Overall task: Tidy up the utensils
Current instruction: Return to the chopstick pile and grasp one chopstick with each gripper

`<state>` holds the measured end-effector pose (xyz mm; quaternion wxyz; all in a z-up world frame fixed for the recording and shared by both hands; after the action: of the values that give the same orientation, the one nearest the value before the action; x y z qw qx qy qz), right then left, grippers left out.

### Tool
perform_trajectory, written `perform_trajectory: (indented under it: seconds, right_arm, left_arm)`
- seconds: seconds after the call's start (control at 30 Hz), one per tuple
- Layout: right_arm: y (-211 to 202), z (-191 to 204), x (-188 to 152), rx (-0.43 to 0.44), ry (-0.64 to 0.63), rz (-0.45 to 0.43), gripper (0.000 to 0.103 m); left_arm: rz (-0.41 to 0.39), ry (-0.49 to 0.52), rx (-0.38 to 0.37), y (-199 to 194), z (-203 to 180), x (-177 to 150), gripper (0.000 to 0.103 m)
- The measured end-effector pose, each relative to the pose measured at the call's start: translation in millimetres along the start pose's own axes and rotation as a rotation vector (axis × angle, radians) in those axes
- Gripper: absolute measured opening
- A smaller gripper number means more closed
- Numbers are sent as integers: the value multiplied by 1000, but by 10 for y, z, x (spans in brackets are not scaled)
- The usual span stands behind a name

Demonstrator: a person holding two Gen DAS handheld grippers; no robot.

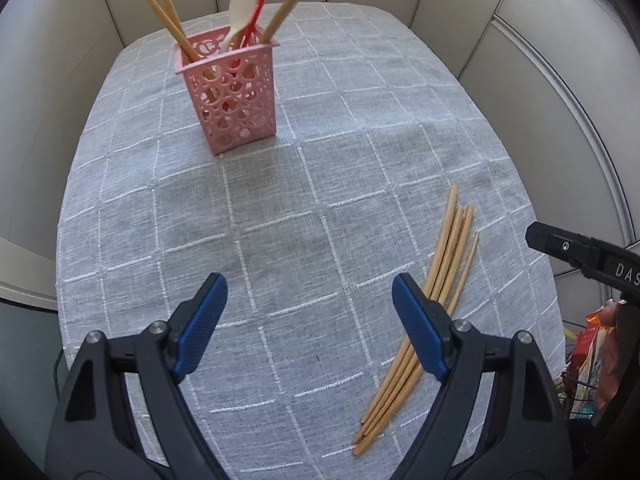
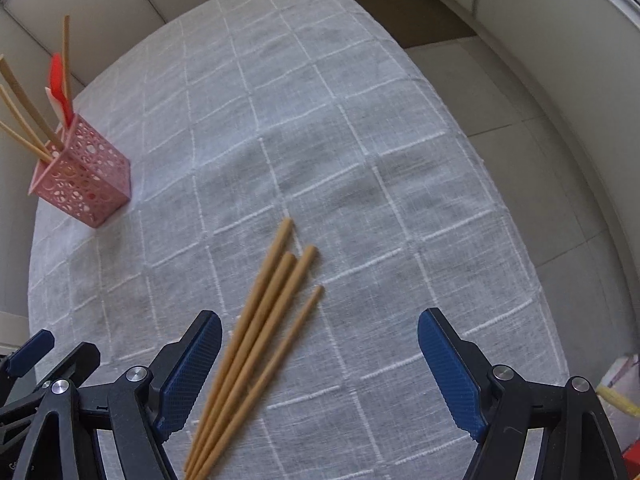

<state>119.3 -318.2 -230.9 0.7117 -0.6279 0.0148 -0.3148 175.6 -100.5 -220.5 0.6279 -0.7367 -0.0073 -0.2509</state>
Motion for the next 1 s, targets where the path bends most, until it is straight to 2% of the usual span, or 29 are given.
perform_trajectory:
  seconds: [0.1,0.2,0.3,0.4,0.47,0.53,0.73,0.8,0.93,0.97,1.0]
  right_arm:
    - [69,-113,-13,-14,4,29,85]
    - [92,-213,5,-20,12,40,85]
    - [106,-300,27,-40,15,46,85]
    - [147,-343,54,-41,22,57,85]
    - [153,-376,65,-38,27,60,85]
    - [159,-409,74,-41,28,61,85]
    - [179,-464,117,-40,37,65,85]
    - [181,-468,135,-36,41,63,85]
    - [193,-458,166,-31,39,64,85]
    - [196,-456,171,-30,38,64,85]
    - [198,-458,179,-29,37,64,85]
  left_arm:
    - [59,16,-3,150,-70,-52,84]
    - [123,74,-8,266,-197,-88,84]
    - [98,114,16,293,-315,-34,84]
    - [112,95,-37,365,-425,23,84]
    - [118,96,-42,422,-480,64,84]
    - [112,100,-46,476,-548,119,84]
    - [75,95,-135,569,-769,288,81]
    - [73,84,-169,619,-828,332,75]
    - [77,86,-192,753,-913,418,42]
    - [77,83,-200,778,-947,419,35]
    - [80,79,-213,831,-1010,437,33]
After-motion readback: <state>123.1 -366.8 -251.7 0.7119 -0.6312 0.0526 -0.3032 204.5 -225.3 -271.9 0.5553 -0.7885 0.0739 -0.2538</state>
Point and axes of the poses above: each gripper's, at about its wrist camera, not at the fingertips, and y roughly the way its jaws point, z to its left, x to its top, the point moved 7 cm from there along y, roughly the way its jaws point, and after that the axes turned 2 degrees about -x, right-handed, at the moved point
